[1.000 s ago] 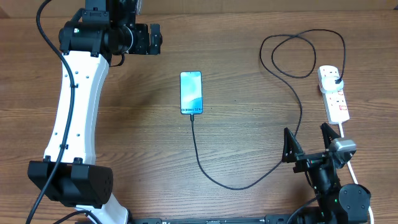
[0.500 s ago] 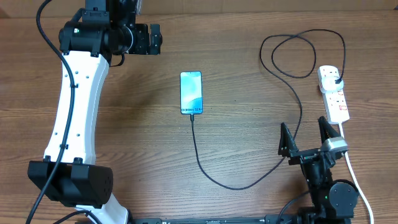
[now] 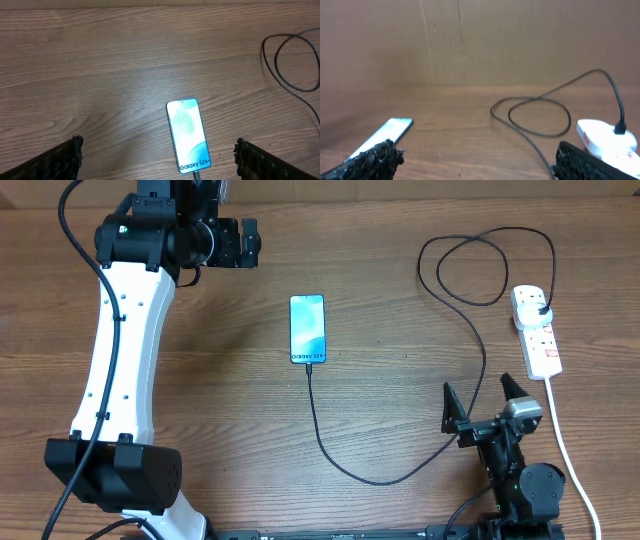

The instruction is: Plug charger to phone and switch on socket

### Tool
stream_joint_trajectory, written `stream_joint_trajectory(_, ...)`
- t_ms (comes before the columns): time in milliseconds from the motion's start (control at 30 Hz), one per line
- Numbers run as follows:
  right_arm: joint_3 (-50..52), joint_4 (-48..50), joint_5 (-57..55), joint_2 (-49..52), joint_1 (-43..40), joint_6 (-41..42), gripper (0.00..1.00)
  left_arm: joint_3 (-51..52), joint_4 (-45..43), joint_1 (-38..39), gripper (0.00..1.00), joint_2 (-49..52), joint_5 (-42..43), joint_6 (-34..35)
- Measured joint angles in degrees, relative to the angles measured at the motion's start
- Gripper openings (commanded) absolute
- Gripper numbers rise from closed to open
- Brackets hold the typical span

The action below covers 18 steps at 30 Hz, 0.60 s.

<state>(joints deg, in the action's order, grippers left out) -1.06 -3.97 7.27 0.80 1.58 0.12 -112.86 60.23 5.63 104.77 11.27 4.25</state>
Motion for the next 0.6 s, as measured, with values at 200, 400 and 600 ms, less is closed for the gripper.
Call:
stream_joint_trajectory(200,0.0,-0.6,-0.3,0.0,0.0,-0.4,1.0,0.0,0.0,0.0,1.0,0.0,0.0,0.0)
stream_joint_trajectory(400,0.0,-0.6,-0.3,0.0,0.0,-0.3,1.0,0.0,0.0,0.0,1.0,0.0,0.0,0.0)
stream_joint_trajectory(600,0.0,-0.8,-0.7,0.0,0.0,-0.3,1.0,0.0,0.0,0.0,1.0,0.0,0.0,0.0)
